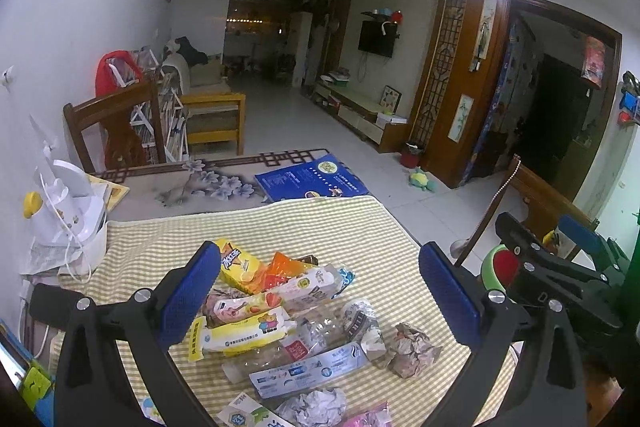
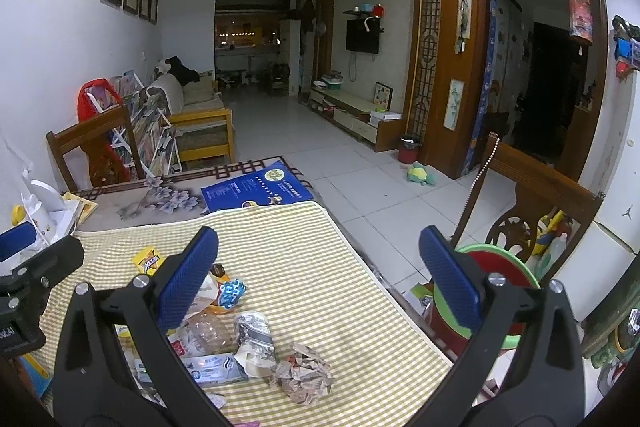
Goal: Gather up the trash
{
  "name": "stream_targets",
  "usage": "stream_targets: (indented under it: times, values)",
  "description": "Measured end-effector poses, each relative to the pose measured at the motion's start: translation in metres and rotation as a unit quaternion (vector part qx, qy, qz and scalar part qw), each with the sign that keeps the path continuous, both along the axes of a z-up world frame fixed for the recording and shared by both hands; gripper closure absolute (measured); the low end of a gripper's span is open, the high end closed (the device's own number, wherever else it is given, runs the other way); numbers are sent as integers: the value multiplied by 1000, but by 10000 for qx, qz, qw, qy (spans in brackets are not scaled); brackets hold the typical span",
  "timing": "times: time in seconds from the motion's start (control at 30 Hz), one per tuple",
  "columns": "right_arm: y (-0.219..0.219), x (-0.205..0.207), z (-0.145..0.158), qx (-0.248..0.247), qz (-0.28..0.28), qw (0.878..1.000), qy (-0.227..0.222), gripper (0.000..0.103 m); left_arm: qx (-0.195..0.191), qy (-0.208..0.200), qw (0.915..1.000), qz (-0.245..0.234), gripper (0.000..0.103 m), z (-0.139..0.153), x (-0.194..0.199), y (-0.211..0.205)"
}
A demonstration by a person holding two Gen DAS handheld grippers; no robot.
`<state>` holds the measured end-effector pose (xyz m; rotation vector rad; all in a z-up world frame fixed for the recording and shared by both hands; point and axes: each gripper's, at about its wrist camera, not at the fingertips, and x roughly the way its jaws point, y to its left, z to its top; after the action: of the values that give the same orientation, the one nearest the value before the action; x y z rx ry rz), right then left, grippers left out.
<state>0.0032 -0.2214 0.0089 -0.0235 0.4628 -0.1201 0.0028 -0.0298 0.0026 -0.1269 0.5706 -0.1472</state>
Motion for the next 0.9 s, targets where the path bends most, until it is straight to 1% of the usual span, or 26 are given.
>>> stream_targets:
  times: [0.3, 0.43, 0.6, 0.9]
  values:
    - [4, 2, -2, -21, 61, 10000, 35, 4, -2, 76, 9999, 100, 8, -5, 0, 7]
    - [6, 3, -3, -21, 77, 10000, 35, 4, -12, 74, 9999, 101, 8, -6, 0, 9]
    - [6, 3, -4, -17, 82, 10000, 40, 4, 74, 63, 9999, 91, 8, -8, 1, 7]
    - [5, 5, -5, -47, 103, 9999, 81, 4, 38, 95, 9999, 90, 8, -9, 1, 7]
